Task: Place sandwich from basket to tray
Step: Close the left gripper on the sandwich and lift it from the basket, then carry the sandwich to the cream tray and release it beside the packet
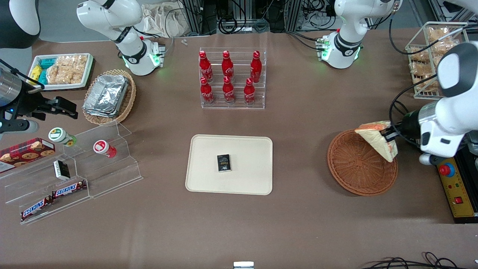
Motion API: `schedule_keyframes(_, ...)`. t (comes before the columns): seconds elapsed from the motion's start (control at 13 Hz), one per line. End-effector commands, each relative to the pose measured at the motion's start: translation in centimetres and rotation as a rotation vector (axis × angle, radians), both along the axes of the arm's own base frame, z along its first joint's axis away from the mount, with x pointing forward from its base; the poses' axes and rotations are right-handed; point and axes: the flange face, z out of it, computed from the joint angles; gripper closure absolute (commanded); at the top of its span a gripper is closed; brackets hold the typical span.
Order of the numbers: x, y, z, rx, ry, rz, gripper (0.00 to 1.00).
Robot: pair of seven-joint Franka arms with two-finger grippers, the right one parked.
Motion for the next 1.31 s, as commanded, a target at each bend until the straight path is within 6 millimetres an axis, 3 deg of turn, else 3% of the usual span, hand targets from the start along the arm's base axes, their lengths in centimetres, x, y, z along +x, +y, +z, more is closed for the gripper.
schedule_keyframes(0.0,0.0,-1.1,2.1,-0.010,-0.018,-0.032,1.00)
schedule_keyframes(0.15,-0.7,-5.3,2.7,-0.015,-0.028,-0.109,1.00)
schedule_keyframes(0.31,-2.0,-11.9,2.5,0.023,-0.041,-0.248,1.00)
schedule_keyframes(0.62,-3.9,-23.9,-0.8,0.089,-0.109,-0.509,1.00)
schedule_keyframes(0.85,-4.0,-30.3,-6.0,0.064,-0.147,-0.618,1.00)
schedule_keyframes(1.08,-3.6,-35.5,-13.7,0.015,-0.170,-0.688,1.00)
schedule_keyframes(1.23,-3.1,-37.0,-18.2,-0.019,-0.172,-0.694,1.00)
